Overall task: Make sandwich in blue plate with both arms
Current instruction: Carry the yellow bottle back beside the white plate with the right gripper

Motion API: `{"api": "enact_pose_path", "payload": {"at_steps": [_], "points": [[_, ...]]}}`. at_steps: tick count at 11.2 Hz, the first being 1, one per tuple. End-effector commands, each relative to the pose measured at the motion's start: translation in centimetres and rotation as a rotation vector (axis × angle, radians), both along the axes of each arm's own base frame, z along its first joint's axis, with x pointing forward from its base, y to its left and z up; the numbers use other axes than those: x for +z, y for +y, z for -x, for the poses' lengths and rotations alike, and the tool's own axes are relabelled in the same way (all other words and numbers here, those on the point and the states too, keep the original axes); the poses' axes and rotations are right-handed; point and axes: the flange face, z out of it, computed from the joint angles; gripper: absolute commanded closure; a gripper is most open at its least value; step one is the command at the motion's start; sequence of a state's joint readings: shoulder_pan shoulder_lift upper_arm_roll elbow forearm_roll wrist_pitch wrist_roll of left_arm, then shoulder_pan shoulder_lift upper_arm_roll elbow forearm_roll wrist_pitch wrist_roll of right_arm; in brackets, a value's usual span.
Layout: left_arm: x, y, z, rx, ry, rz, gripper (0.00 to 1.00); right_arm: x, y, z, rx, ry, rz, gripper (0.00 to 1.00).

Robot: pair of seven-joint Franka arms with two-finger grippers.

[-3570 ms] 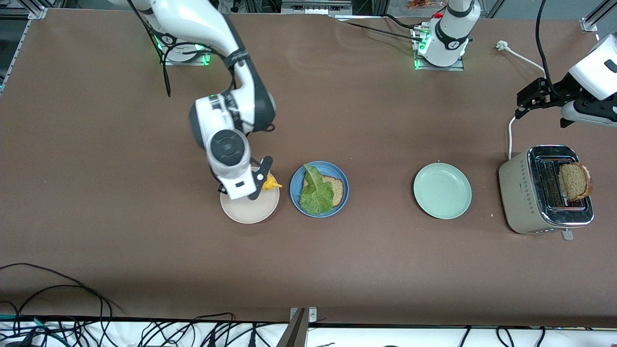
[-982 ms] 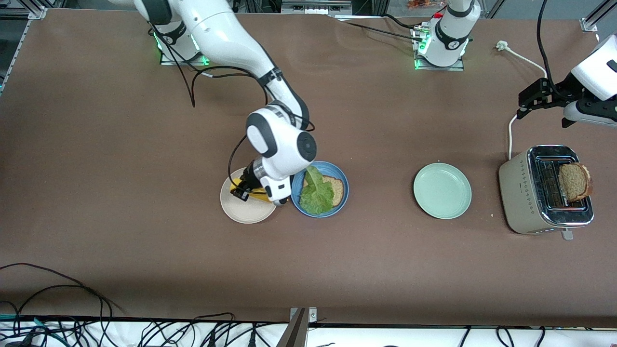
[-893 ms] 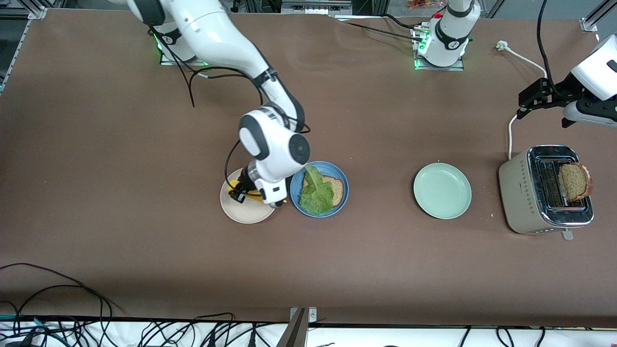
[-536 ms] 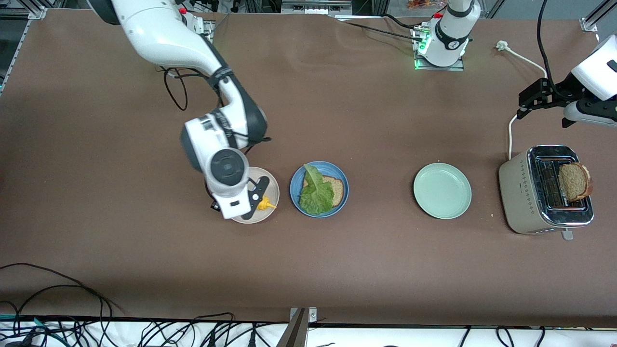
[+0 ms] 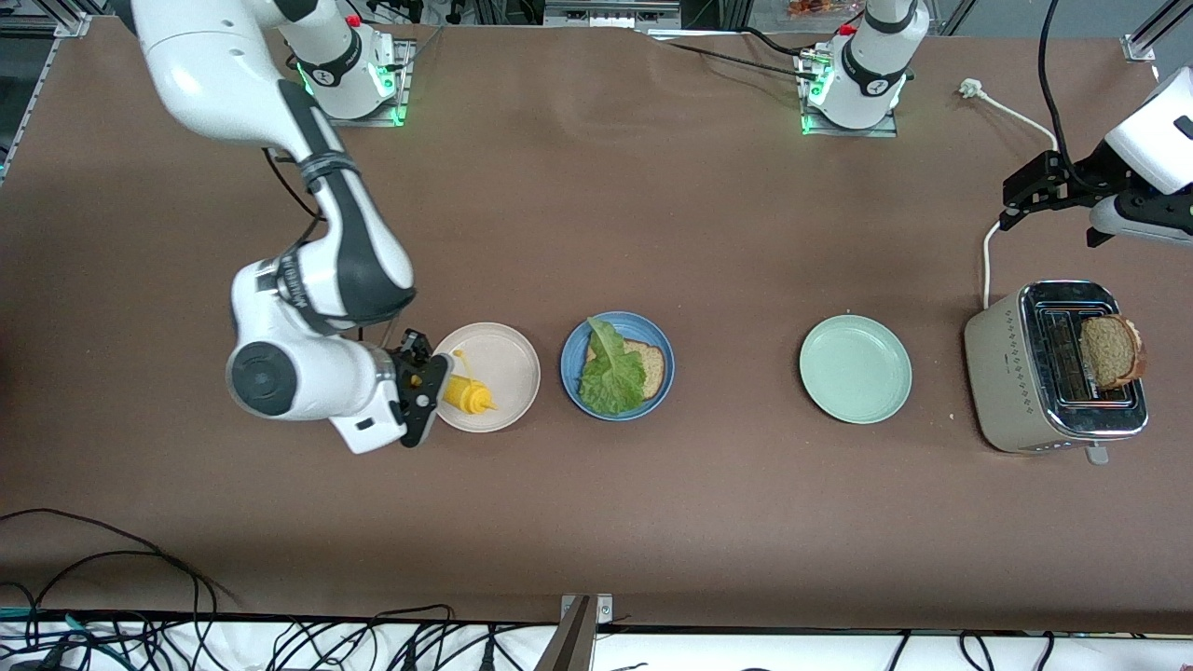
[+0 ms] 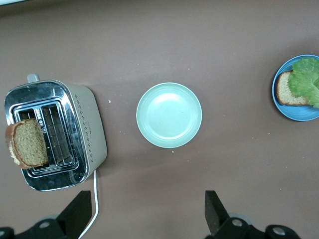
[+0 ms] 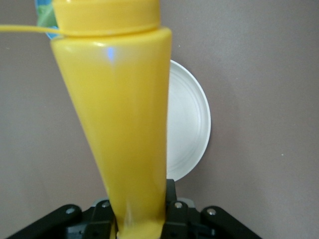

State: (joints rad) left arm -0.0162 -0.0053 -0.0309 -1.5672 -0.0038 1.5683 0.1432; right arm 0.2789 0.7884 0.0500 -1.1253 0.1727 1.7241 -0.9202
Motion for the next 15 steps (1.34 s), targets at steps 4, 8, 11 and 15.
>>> {"api": "enact_pose_path", "payload": {"at_steps": [4, 8, 11, 15], "points": [[0.6, 0.1, 0.0, 0.005, -0.001, -0.017, 0.00, -0.1, -9.7, -1.2, 0.085, 0.027, -0.328, 1.00], [0.6, 0.1, 0.0, 0.005, 0.001, -0.016, 0.00, -3.7, -13.5, -1.7, 0.146, 0.032, -0.540, 1.00], [0.6, 0.1, 0.0, 0.005, -0.001, -0.017, 0.00, -7.5, -16.8, -1.7, 0.195, 0.023, -0.690, 1.00], [0.6, 0.1, 0.0, 0.005, 0.000, -0.016, 0.00, -13.3, -19.2, -1.3, 0.273, -0.051, -0.909, 1.00]]}}
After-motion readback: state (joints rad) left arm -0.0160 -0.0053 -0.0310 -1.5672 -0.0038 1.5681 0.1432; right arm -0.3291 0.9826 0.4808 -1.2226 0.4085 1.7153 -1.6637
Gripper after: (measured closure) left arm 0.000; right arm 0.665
